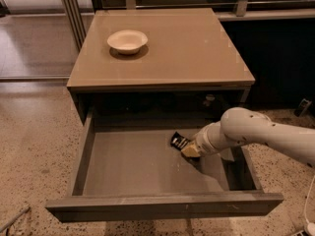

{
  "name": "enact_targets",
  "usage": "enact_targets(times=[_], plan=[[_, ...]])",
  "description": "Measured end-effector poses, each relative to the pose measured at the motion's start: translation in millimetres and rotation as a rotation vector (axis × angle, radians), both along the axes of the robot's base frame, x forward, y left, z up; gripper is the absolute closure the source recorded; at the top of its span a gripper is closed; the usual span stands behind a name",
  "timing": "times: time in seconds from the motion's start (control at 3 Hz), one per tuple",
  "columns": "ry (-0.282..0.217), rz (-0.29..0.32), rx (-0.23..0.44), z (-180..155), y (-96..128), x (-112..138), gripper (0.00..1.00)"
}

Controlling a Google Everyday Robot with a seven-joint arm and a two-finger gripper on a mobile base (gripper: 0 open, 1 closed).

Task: Pick rxbar chocolate from top drawer and place on counter

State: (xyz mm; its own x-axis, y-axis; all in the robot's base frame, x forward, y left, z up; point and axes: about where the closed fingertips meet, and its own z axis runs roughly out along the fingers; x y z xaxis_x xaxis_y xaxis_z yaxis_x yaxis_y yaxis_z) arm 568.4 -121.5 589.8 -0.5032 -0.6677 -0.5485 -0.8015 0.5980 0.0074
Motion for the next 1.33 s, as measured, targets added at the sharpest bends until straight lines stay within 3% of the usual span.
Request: enact_targets(times=[0.33,0.67,1.0,1.33], plan=[[-0.004,0.02,0.021,7,8,0,1.0],[-0.004,0.02,0.021,7,8,0,1.0],[-0.024,0.084,0.02,25,11,-6,1.0],[-0.064,0.208,0.009,78,21,-12,1.0]])
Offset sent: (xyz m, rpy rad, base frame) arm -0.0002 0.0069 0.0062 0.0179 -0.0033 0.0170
